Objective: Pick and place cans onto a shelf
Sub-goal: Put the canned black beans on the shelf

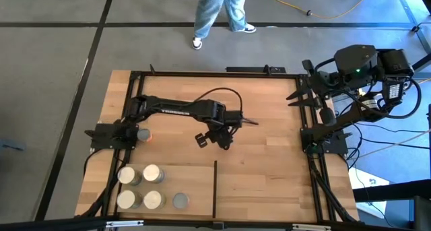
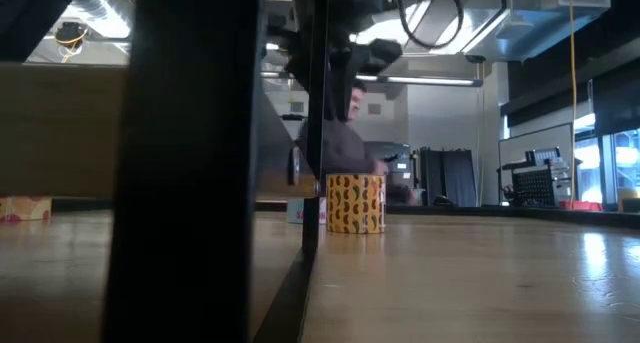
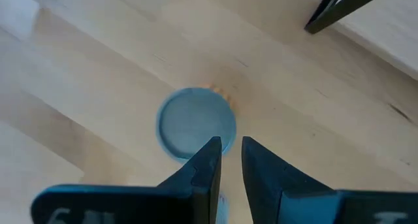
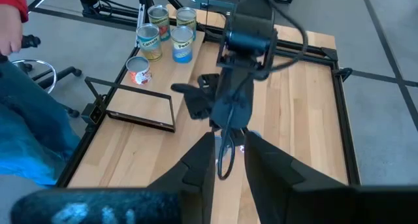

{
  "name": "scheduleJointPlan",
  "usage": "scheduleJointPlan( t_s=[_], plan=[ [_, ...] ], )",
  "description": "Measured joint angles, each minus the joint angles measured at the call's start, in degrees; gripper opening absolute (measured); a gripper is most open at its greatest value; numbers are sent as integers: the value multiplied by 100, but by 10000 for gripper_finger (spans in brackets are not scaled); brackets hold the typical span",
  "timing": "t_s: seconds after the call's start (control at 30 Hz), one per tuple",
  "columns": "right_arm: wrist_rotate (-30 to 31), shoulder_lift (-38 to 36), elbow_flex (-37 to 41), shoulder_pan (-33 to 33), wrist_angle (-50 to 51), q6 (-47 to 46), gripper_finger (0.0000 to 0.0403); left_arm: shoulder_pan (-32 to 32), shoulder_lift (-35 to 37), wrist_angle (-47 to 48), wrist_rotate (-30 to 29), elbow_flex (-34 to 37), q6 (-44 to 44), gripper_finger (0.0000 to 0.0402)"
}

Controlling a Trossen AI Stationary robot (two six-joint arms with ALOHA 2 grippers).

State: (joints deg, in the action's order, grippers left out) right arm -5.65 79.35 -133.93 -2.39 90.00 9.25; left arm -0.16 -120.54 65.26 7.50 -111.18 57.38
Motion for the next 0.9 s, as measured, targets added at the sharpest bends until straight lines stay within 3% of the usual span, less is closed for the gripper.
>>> scheduleJointPlan(
  t_s=[0.37, 0.9],
  plan=[
    [0, 0, 0, 0, 1, 174, 84, -144, -296, 90, 53, 0, -26, 55],
    [0, 0, 0, 0, 0, 322, 84, -140, -294, -804, -238, 647, -344, 55]
  ],
)
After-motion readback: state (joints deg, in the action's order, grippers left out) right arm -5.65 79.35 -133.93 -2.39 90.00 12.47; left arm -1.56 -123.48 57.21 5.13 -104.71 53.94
